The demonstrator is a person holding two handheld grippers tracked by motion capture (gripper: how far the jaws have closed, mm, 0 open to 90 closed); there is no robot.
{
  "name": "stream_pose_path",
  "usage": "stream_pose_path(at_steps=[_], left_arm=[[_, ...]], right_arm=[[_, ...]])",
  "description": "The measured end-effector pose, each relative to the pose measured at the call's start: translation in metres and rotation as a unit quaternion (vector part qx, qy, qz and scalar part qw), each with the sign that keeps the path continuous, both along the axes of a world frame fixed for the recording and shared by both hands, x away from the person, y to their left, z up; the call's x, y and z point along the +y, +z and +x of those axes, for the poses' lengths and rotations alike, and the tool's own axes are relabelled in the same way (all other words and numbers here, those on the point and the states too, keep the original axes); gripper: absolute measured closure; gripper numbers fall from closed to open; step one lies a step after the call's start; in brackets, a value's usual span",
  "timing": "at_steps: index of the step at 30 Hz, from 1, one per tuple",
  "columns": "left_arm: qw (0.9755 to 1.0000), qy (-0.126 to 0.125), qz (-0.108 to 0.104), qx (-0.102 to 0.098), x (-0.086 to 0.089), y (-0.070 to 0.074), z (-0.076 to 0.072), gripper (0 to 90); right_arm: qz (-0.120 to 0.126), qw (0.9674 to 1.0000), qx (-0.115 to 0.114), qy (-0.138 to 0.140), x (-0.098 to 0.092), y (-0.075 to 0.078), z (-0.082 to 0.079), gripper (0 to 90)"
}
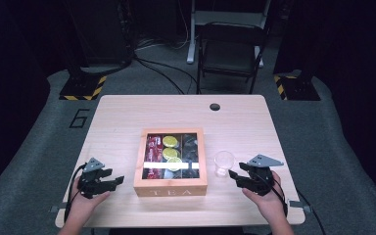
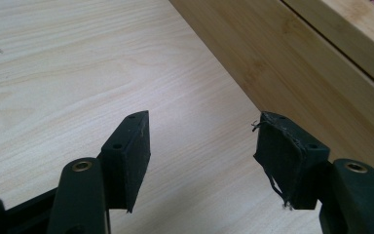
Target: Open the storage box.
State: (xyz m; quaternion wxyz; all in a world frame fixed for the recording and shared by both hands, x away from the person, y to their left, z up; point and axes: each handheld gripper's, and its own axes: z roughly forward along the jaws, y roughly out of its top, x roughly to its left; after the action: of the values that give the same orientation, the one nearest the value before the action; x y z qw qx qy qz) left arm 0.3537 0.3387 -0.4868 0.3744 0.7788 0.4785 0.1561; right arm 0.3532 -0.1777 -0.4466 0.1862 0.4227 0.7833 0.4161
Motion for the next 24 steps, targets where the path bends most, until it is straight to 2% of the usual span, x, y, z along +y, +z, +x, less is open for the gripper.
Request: stream_pose_path(at_steps=[2, 7, 12, 16, 18, 20, 24], left_arm=[[1.0000, 0.003, -0.005, -0.006, -0.001, 0.000, 0.000, 37.0], [1.0000, -0.002, -0.002, -0.001, 0.000, 0.000, -0.001, 36.9], [1.0000, 0.003, 0.002, -0.003, 0.000, -0.002, 0.000, 36.9], [1.0000, 0.002, 0.002, -0.006, 0.000, -0.002, 0.000, 36.9], [1.0000, -0.001, 0.004, -0.005, 0.000, -0.001, 0.000, 36.9], [1.0000, -0.001, 0.005, -0.004, -0.001, -0.001, 0.001, 37.0], [1.0000, -0.002, 0.006, -0.004, -0.001, -0.002, 0.002, 37.1]], right_arm=[[0.001, 1.0000, 0.000, 0.000, 0.002, 0.001, -0.001, 44.8], [0.007, 0.9998, -0.013, 0.016, 0.009, 0.006, -0.006, 44.3], [0.011, 0.9984, -0.025, 0.049, 0.018, 0.013, -0.013, 49.5], [0.011, 0.9975, -0.024, 0.065, 0.023, 0.012, -0.014, 52.1], [0.010, 0.9968, -0.017, 0.078, 0.026, 0.010, -0.015, 54.1], [0.004, 0.9952, -0.012, 0.096, 0.030, 0.008, -0.016, 56.6], [0.003, 0.9931, -0.008, 0.117, 0.035, 0.005, -0.017, 61.1]])
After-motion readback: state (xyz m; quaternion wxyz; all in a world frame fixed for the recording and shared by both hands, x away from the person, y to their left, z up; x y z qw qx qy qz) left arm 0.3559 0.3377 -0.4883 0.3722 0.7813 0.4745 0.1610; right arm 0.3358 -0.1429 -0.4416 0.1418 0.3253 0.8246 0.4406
